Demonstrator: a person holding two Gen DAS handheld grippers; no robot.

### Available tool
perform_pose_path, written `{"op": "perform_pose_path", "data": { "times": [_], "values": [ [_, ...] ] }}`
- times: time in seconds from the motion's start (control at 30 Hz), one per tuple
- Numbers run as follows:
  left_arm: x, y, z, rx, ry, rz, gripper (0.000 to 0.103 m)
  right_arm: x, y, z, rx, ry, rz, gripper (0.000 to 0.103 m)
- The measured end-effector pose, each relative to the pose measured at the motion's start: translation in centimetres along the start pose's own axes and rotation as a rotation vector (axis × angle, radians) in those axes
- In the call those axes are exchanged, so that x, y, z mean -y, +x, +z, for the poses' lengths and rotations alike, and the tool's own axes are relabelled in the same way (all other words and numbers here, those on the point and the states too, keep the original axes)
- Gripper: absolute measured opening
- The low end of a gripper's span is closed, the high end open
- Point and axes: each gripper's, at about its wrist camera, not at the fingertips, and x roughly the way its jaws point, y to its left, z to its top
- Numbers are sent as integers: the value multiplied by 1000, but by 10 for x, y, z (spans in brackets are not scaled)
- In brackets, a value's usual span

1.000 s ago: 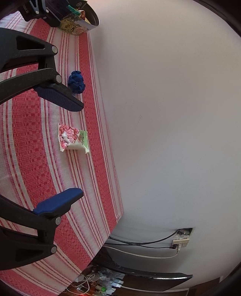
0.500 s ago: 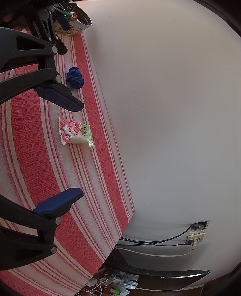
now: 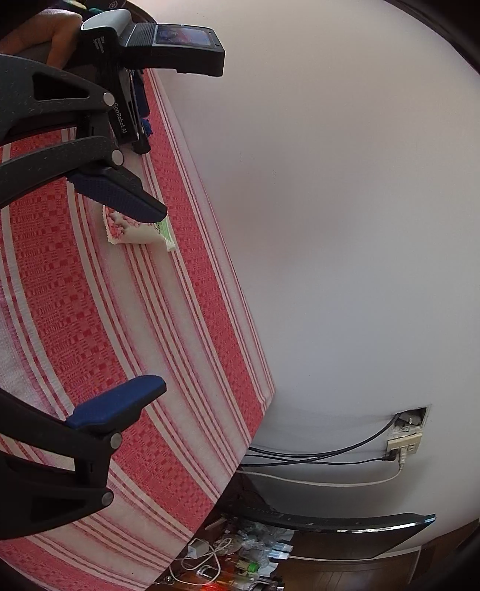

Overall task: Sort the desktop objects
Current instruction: 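Grasp the blue knotted cloth with the left tool while the right tool grasps the candy packet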

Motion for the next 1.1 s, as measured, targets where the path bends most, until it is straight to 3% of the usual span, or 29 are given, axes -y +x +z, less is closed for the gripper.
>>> {"op": "perform_pose_path", "data": {
  "times": [0.07, 0.23, 0.47, 0.53, 0.67, 0.8, 0.93, 0.97, 1.07, 1.1],
  "values": [
    [-1, -4, -3, 7, 8, -21, 32, -1, 2, -1, -19, 4, 3, 87],
    [-12, -27, -17, 63, -27, -112, 32, -8, 5, -3, -31, -36, 17, 87],
    [-31, -95, -55, 183, -83, -90, 32, -12, 14, -8, -104, -35, 104, 86],
    [-30, -106, -61, 200, -83, -81, 32, -18, 17, -11, -132, -28, 134, 80],
    [-26, -121, -72, 233, -41, -8, 32, -42, 39, -9, -207, -99, 87, 76],
    [-30, -128, -74, 243, -38, 27, 32, -57, 70, -3, -299, -61, 104, 76],
    [-29, -132, -80, 260, -31, 59, 32, -77, 83, -5, -314, -144, 41, 47],
    [-30, -133, -83, 263, -30, 64, 32, -81, 83, -6, -318, -161, 48, 32],
    [-34, -133, -85, 260, -51, 61, 32, -84, 77, -9, -317, -163, 59, 19],
    [-37, -133, -86, 260, -61, 59, 32, -82, 73, -10, -311, -152, 62, 19]
  ]
}}
